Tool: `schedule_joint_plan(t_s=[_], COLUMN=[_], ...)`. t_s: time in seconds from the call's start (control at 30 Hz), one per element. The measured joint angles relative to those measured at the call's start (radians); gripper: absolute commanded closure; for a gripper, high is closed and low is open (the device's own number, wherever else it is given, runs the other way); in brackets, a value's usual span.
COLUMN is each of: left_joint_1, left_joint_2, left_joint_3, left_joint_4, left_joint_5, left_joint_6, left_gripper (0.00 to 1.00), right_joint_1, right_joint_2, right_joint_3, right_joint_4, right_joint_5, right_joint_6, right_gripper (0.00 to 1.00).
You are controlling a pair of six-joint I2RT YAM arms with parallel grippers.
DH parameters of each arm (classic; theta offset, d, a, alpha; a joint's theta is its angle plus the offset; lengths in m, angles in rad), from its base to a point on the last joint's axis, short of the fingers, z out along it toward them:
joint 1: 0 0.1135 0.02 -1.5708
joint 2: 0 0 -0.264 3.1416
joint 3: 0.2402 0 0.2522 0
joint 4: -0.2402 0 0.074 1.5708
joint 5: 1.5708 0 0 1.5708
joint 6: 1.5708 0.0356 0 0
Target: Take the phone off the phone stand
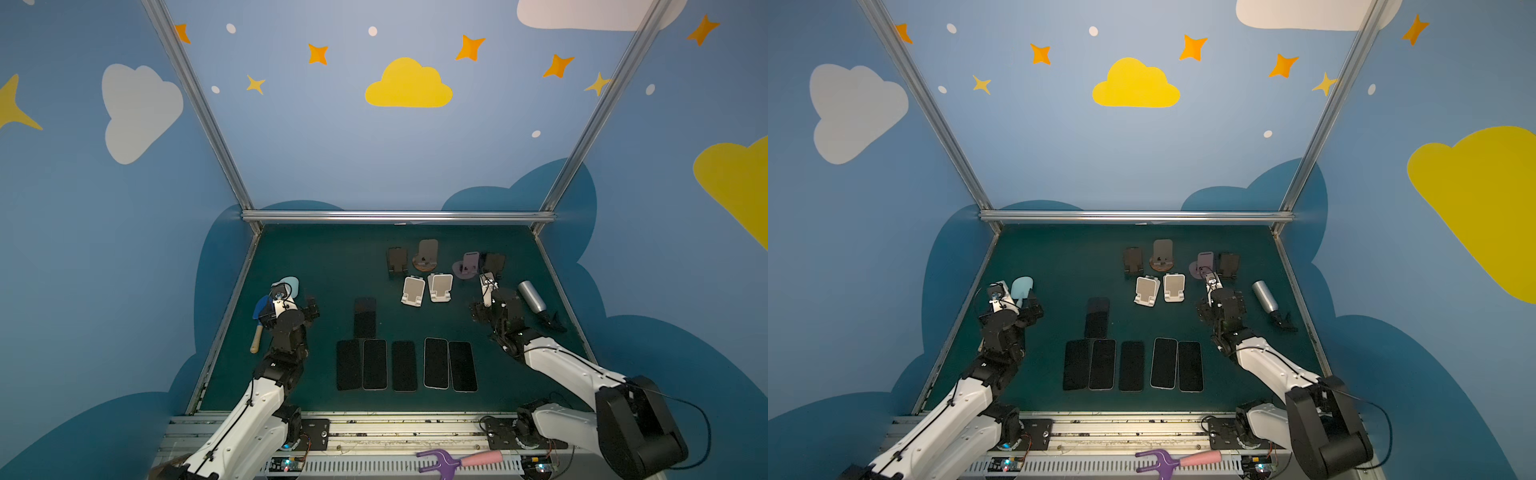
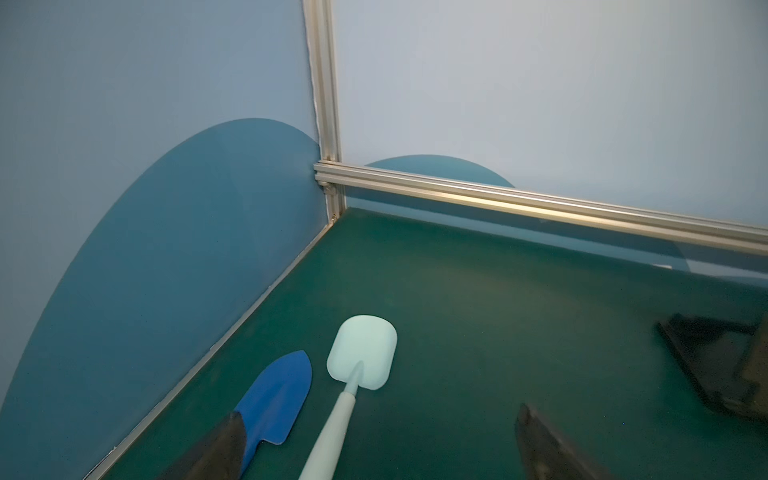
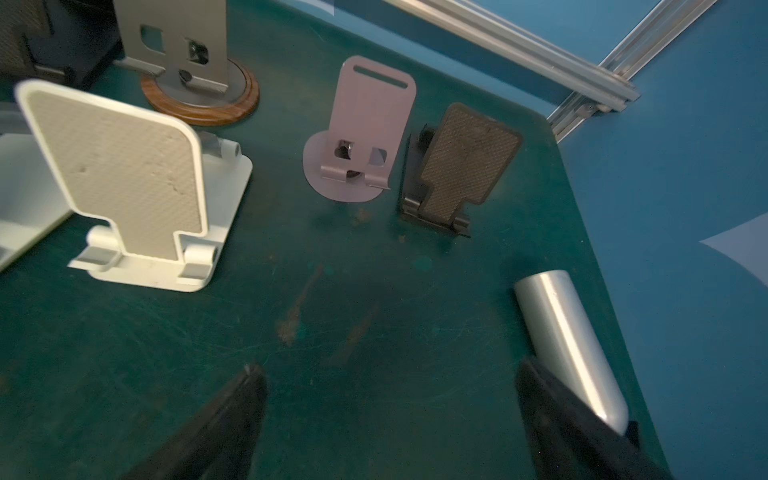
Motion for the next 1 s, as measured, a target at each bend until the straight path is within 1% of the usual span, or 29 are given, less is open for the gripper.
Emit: schedule_joint_plan(t_s=[0.1,0.17,0.2,0.3,0.37,0.47,0.57,0.67,0.87,1.0], left_joint_1=[0.093,0.171,0.192,0.229,0.243,0.247,0.242,0.241,0.211,0.207], left_joint_2=[0.13,0.274,0.333,0.491,0.596,0.694,0.704,0.704,0.704,0.704], left_joint_3=[-0.061,-0.075,-0.071,-0.02,0.044,0.117,0.135,0.139,0.142,0.142], left_joint_4=[0.129,0.207,0.234,0.286,0.331,0.364,0.36,0.359,0.354,0.355], left_joint_5=[0.069,0.132,0.152,0.223,0.272,0.351,0.395,0.417,0.428,0.43], left_joint_6=[-0.015,-0.04,-0.047,-0.063,-0.072,-0.058,-0.047,-0.036,-0.006,0.0], left_gripper=[0.0,0.0,0.0,0.0,0.0,0.0,0.0,0.0,0.0,0.0], right_joint_1=[-0.05,-0.093,-0.116,-0.188,-0.218,-0.239,-0.283,-0.309,-0.308,-0.308], right_joint_2=[0.052,0.075,0.083,0.114,0.156,0.198,0.207,0.207,0.207,0.207], right_joint_3=[-0.033,-0.05,-0.05,-0.053,-0.057,-0.025,0.031,0.061,0.062,0.062], right_joint_4=[0.094,0.136,0.144,0.205,0.268,0.224,0.171,0.157,0.13,0.124], right_joint_5=[-0.042,-0.072,-0.09,-0.138,-0.157,-0.182,-0.245,-0.271,-0.302,-0.305], right_joint_6=[0.017,0.04,0.057,0.104,0.118,0.162,0.204,0.232,0.249,0.256], right_gripper=[0.07,0.06,0.06,0.06,0.06,0.06,0.06,0.06,0.06,0.06])
